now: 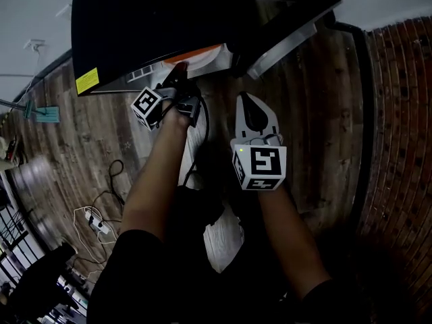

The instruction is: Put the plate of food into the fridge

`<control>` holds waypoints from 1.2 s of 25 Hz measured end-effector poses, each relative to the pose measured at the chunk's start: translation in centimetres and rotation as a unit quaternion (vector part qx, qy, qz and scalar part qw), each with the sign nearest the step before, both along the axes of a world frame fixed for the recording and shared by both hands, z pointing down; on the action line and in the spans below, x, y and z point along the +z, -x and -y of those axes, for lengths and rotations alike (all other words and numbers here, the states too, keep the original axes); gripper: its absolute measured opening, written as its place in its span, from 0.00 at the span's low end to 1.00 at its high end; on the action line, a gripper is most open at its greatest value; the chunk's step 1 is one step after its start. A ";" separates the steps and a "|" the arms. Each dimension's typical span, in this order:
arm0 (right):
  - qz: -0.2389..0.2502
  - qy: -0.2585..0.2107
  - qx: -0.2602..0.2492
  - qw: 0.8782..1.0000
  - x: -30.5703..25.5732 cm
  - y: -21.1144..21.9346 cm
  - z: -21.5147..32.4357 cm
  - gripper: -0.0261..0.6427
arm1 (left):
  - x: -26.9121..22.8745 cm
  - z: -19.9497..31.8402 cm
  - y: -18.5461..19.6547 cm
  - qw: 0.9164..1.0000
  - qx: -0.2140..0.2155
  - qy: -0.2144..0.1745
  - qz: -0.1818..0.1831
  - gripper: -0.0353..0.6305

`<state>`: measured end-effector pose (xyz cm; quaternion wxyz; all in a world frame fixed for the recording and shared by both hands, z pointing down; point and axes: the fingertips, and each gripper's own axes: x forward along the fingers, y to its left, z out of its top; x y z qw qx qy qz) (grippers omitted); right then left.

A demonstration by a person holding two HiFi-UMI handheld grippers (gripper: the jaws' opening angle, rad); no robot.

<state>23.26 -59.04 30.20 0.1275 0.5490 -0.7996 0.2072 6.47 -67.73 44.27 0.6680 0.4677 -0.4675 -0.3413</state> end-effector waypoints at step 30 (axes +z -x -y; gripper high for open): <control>0.005 0.061 0.009 0.998 1.8 -1.8 -2.4 0.06 | 2.9 -0.3 0.3 0.998 0.037 0.044 0.007 0.34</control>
